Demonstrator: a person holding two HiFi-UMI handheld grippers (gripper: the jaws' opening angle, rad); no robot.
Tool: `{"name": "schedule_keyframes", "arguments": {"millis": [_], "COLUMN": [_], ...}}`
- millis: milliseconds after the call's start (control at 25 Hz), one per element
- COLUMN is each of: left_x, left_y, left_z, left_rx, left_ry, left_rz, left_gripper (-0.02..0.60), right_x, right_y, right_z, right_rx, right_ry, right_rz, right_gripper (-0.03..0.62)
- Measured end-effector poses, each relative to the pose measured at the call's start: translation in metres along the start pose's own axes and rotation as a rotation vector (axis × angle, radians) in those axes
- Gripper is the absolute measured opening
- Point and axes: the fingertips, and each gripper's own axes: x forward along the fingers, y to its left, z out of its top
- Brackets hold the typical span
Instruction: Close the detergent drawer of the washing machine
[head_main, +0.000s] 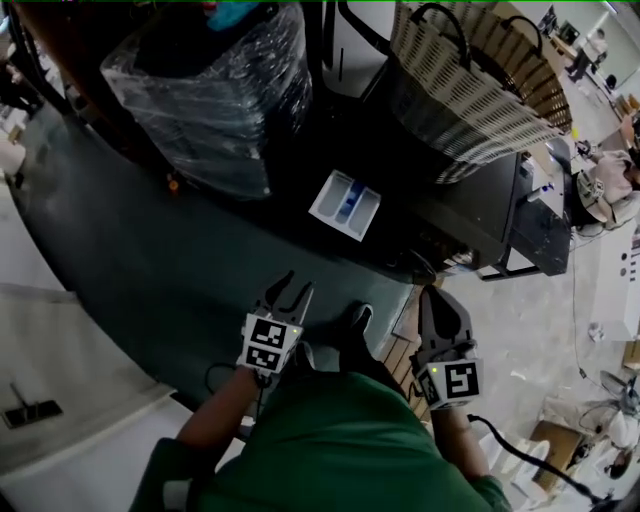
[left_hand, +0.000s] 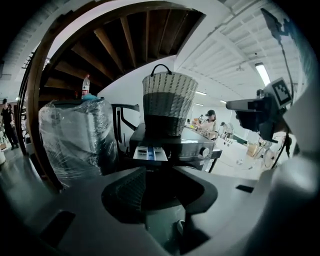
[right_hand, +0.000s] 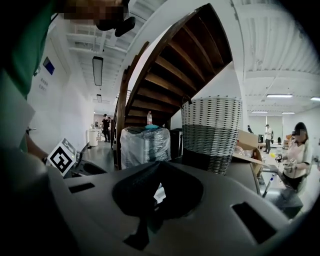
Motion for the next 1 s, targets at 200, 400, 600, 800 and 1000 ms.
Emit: {"name": "schedule_keyframes", "arguments": {"millis": [200, 400, 600, 800, 1000], "left_x": [0.033, 0.068, 0.098, 0.126, 0.152], "left_y": [0.000, 0.012, 0.014, 0.018, 0.021], "left_z": [-0.003, 0.013, 0.010, -0.018, -0.046], "left_rx": [-0.020, -0.085, -0.082, -0.064, -0.053], "left_ry": [0.073, 0.063, 0.086, 0.173, 0.210], "left_rz": [0.066, 0.156, 0.225, 0.220, 0.147], "left_gripper": [0.156, 0.156, 0.156, 0.156, 0.156], "right_x": [0.049, 0.085, 0.105, 0.120, 0.134], "right_y": [-0.020, -0.048, -0.075, -0.084, -0.085], "right_z": [0.017, 0.023, 0.010, 0.005, 0.009], "right_rx": [0.022, 0.021, 0.016, 0.000, -0.004], "right_ry": [-0.056, -0.052, 0.002, 0.079, 0.078], "right_rz": [0.128, 0.228, 0.273, 0.262, 0.191], "right_gripper": [0.021, 0.021, 0.021, 0.021, 0.021]}}
